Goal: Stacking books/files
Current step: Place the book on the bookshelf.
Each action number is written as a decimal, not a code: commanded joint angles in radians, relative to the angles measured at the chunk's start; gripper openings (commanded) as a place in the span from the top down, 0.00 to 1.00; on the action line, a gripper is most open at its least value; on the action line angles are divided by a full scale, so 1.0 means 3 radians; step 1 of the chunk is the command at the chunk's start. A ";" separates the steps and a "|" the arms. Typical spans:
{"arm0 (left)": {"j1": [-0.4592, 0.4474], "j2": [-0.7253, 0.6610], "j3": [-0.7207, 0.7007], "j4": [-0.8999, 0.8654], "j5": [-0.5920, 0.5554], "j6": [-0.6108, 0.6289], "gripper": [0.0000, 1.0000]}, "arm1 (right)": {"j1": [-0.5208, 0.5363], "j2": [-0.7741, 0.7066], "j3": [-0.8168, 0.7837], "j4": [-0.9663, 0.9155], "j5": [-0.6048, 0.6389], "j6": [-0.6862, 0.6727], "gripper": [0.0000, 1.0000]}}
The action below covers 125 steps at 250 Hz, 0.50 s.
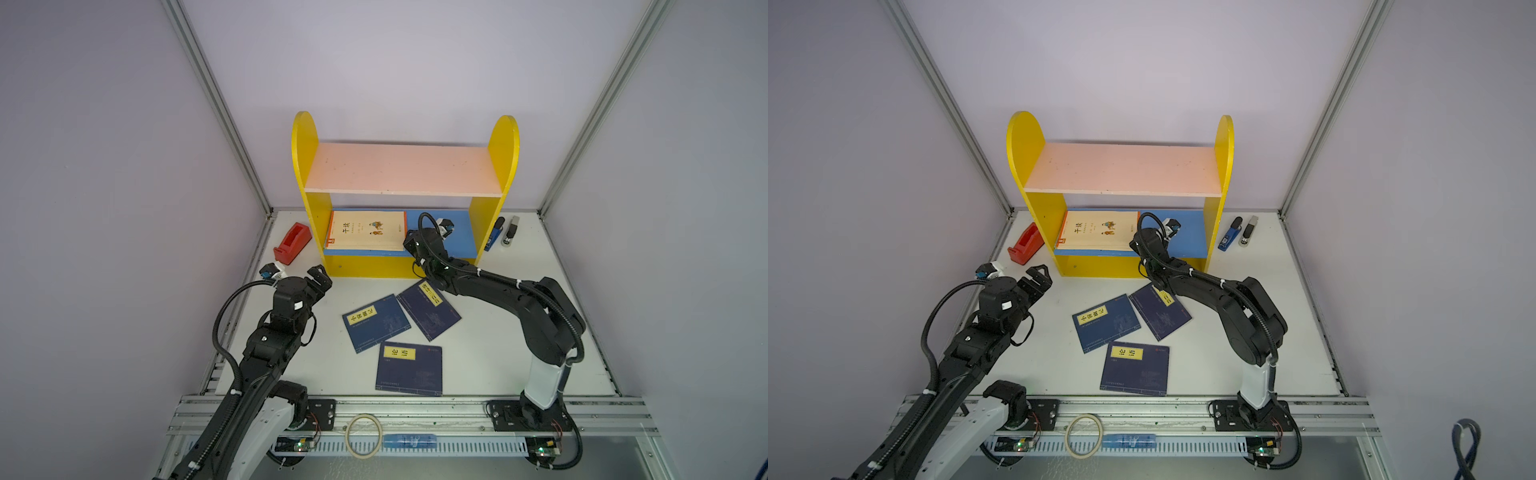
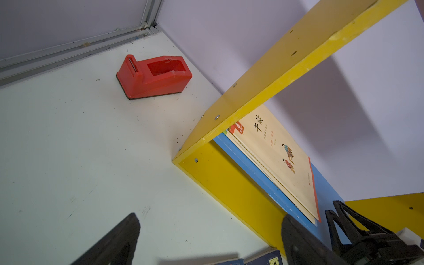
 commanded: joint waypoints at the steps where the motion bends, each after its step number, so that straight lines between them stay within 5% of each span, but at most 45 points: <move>1: 0.0002 0.0001 0.0033 0.0050 0.0018 0.0044 0.01 | -0.0049 0.0076 0.0088 0.0028 -0.0105 -0.0085 0.67; 67: 0.0005 0.0012 0.0050 0.0032 0.0019 0.0030 0.01 | -0.0144 0.0234 0.0184 0.0186 -0.0498 -0.0076 0.90; 125: 0.0004 0.0026 0.0048 0.0024 0.0004 0.0033 0.01 | -0.0133 0.0325 0.0215 0.0276 -0.0644 0.0029 0.94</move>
